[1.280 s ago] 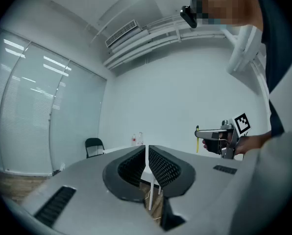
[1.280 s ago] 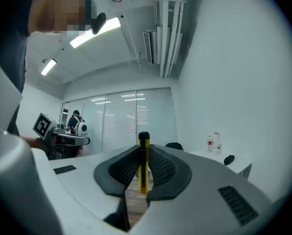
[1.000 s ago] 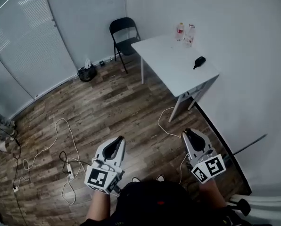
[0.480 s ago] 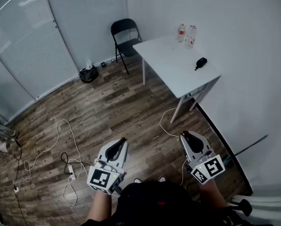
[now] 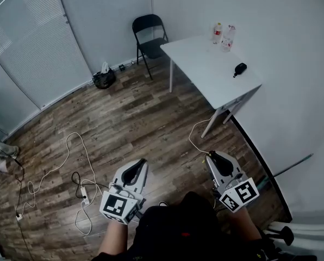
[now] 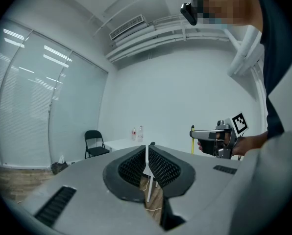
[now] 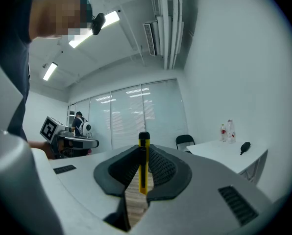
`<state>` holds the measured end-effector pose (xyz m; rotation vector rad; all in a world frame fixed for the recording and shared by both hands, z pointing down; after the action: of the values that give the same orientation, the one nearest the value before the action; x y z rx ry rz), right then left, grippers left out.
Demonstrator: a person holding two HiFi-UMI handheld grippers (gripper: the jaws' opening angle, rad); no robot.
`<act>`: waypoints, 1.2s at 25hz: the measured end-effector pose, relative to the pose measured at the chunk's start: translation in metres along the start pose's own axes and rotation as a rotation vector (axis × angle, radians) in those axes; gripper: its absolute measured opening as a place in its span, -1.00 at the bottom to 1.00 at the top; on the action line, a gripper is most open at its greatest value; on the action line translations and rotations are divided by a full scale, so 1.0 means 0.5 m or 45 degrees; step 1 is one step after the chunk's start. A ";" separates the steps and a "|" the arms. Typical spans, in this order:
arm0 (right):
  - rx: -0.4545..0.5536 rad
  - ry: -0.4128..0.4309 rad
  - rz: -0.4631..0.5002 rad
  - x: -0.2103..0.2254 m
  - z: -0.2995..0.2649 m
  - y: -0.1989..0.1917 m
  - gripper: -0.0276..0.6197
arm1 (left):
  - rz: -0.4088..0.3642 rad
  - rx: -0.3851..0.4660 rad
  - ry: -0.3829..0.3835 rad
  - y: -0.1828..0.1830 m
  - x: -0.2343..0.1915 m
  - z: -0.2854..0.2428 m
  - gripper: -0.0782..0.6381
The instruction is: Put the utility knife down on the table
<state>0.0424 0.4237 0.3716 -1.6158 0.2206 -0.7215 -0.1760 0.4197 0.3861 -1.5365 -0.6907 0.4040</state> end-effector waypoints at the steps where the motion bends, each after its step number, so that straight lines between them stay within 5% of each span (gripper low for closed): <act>1: -0.006 -0.002 -0.005 -0.003 -0.009 -0.007 -0.71 | 0.007 -0.004 0.001 -0.004 -0.010 0.002 -0.68; 15: -0.037 0.004 -0.063 0.091 -0.184 -0.021 -0.71 | 0.022 -0.036 0.043 -0.061 -0.155 -0.106 -0.72; 30: -0.008 0.028 -0.157 0.467 -0.422 0.118 -0.71 | -0.032 -0.043 0.061 0.020 -0.287 -0.539 -0.72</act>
<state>0.1214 0.1143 0.3939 -1.6386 0.1400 -0.8339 -0.1115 0.1211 0.3806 -1.5631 -0.6813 0.3371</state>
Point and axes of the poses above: the fingertips, and each gripper's own axes: z backward along the fingers, x to its right, y out of its top, the point moved 2 cm from there along z, backward along the fingers, and after that the axes turned 15 degrees about -z, right-handed, at the moved point
